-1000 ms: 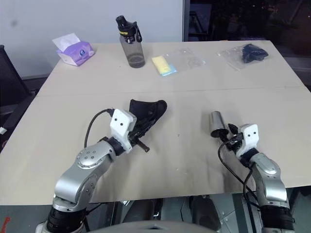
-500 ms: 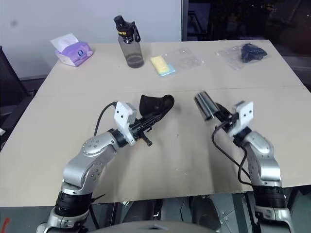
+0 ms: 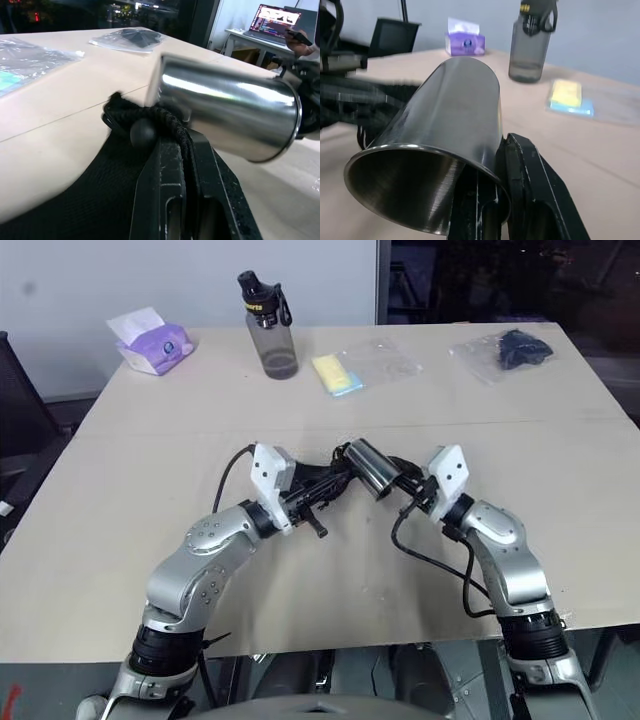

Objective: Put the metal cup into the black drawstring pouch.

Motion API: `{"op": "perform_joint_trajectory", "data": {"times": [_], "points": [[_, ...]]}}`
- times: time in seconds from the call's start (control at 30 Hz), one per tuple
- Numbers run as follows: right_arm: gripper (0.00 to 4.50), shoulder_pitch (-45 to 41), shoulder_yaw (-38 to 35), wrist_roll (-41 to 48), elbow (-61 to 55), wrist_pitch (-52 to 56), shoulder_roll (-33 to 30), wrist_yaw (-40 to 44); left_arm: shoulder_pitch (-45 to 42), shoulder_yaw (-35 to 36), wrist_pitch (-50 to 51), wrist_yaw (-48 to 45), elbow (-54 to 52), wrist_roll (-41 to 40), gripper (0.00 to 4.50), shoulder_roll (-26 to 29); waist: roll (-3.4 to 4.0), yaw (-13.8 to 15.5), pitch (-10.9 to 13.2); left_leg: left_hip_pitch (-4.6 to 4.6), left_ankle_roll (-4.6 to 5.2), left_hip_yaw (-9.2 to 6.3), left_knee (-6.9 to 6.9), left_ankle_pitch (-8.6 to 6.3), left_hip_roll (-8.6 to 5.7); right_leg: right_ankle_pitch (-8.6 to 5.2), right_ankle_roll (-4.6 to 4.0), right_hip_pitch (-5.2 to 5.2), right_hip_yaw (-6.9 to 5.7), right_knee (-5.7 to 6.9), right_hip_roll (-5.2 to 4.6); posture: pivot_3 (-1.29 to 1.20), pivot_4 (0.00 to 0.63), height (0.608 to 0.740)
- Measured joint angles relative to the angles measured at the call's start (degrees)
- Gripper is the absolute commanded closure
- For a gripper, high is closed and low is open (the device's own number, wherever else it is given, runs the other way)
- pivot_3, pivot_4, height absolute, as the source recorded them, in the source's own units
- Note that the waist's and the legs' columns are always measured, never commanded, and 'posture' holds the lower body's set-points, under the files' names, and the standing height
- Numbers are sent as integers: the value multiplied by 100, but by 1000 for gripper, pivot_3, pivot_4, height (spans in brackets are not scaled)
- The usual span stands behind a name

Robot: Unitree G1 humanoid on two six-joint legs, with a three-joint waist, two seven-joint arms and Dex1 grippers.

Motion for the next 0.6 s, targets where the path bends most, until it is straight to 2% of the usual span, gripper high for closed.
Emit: {"op": "perform_joint_trajectory", "data": {"times": [0.33, 0.47, 0.6], "points": [[4470, 256, 28, -168, -4, -84, -265, 239, 15, 4, -102, -130, -1, -3, 4500, 106, 0, -1, 0, 0, 0, 1, 0, 0, 0, -2, 3, 0, 0, 0, 1, 0, 150, 740], [4470, 166, -353, 224, -3, 73, -325, 261, 223, 10, -332, -568, 4, 2, 4500, 572, 0, -2, 1, 0, 0, 2, 0, 0, 1, -2, 2, 0, 1, -1, 1, 0, 150, 740], [4470, -72, -806, 772, -11, 410, -567, 427, 281, 169, -697, -954, 151, -17, 4500, 742, -1, 10, 2, 0, 0, 1, 1, 0, 1, -3, 2, 1, -1, -1, 0, 0, 150, 740]]}}
